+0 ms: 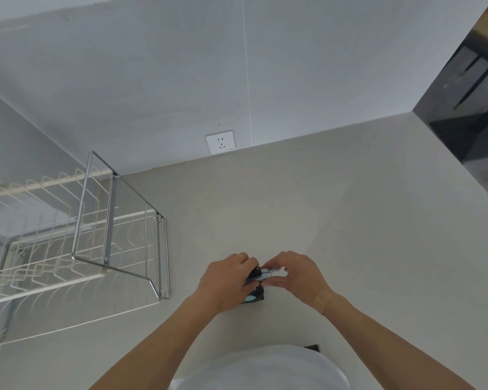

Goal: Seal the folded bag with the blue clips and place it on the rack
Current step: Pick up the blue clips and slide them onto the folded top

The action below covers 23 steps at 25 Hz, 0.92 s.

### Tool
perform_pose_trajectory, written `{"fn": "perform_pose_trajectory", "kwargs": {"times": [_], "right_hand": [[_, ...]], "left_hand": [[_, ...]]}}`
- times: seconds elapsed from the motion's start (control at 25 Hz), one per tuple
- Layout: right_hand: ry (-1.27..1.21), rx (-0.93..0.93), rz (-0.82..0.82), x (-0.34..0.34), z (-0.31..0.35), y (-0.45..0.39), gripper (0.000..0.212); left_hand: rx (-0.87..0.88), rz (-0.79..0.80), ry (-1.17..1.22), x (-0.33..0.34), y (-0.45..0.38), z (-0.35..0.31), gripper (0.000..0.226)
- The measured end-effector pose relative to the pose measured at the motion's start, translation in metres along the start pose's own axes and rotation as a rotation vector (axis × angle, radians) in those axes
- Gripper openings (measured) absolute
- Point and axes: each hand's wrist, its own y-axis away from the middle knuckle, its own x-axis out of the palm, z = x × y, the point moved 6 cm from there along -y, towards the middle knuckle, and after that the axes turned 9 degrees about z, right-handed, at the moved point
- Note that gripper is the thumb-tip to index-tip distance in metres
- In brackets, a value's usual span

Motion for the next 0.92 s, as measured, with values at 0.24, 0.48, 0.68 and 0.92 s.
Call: {"fn": "perform_pose_trajectory", "kwargs": {"times": [0.24, 0.48, 0.68, 0.92], "right_hand": [[0.023, -0.012, -0.021, -0.005, -0.001, 0.0, 0.025], [0.037, -0.045, -0.006, -0.004, 0.002, 0.001, 0.026], [0.008, -0.079, 0.017, -0.005, 0.007, 0.0, 0.024], [-0.016, -0.029, 0.021, -0.004, 0.004, 0.0, 0.023]], "left_hand": [[0.06, -0.005, -0.087, 0.001, -0.004, -0.008, 0.025], [0.063, -0.011, -0.039, 0.005, -0.002, -0.009, 0.022], [0.067, -0.054, -0.017, 0.004, -0.001, -0.009, 0.02], [0.041, -0.072, -0.021, 0.002, -0.003, -0.005, 0.022]]}}
